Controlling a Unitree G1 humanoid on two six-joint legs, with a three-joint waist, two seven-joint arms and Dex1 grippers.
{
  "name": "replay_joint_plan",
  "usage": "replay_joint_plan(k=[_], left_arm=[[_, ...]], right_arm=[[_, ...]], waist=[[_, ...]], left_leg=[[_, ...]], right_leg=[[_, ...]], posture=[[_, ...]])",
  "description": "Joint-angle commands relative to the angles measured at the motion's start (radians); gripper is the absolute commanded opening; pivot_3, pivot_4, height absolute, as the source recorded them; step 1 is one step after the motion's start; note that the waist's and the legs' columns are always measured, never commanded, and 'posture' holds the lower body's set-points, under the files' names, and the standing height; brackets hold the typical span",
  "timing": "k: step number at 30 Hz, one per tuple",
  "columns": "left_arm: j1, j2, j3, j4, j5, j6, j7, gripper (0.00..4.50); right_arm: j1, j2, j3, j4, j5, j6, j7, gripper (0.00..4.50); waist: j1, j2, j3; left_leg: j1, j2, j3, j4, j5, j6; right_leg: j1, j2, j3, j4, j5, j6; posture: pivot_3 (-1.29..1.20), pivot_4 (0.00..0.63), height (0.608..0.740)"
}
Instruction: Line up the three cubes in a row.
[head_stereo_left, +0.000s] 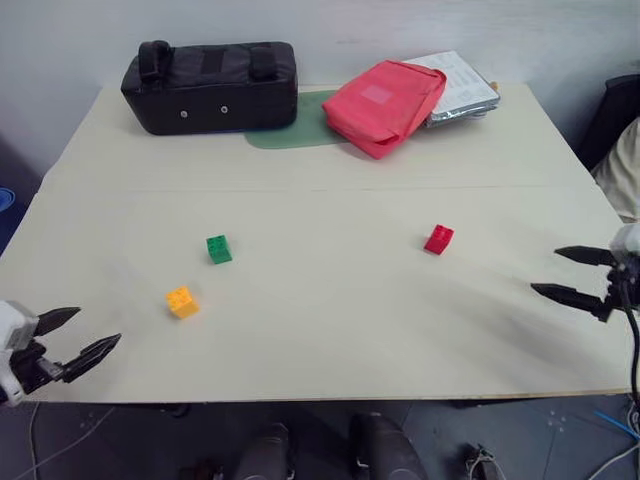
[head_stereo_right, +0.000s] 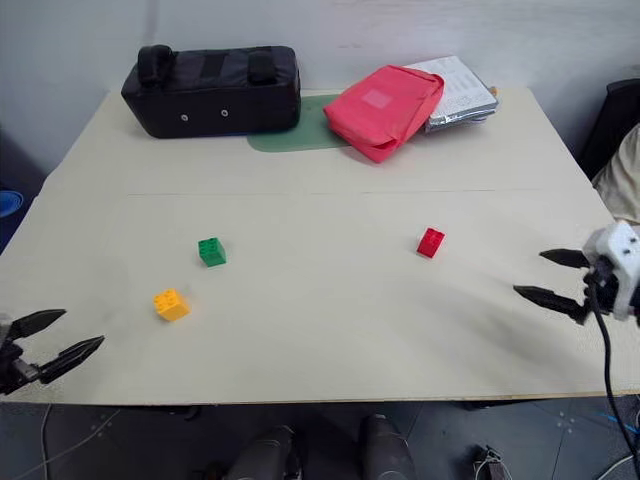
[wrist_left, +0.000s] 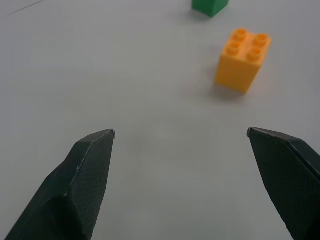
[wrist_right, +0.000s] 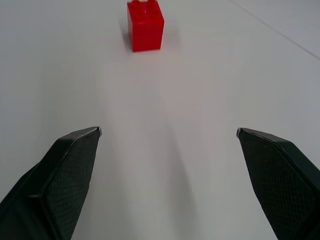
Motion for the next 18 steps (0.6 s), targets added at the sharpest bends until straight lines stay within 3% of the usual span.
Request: replay_joint_plan(k=[1,8,18], left_arm=[[-0.081,0.052,-0.045,-0.102,-0.112,0.105,-0.026,4.47],[-0.401,0.169,-0.317,-0.217,-0.234,0.239,-0.115,4.47],[-0.682,0.135,-0.506,-0.227,-0.235,0.287,-0.087,4.47]], right_arm=[[-0.108,0.019,0.075,-0.041,-0.026,0.047,-0.014,4.46],[-0.47,0.177,0.309,0.192,-0.2,0.066,-0.049,4.46],[-0.584,0.29,0.394,0.405,-0.311,-0.022,-0.06,4.46]], waist=[[0.001,0.0,0.0],[0.0,0.0,0.0],[0.003,0.0,0.0]], left_leg=[[0.0,0.0,0.0,0.0,0.0,0.0],[-0.002,-0.001,0.0,0.0,0.003,-0.005],[-0.009,-0.001,0.0,0.006,0.003,-0.003]], right_leg=[[0.0,0.0,0.0,0.0,0.0,0.0],[-0.002,0.0,0.0,0.0,0.0,0.0],[-0.002,0.003,-0.002,0.001,0.002,0.003]], posture=[[0.0,0.15,0.74],[0.0,0.15,0.74],[0.0,0.15,0.74]])
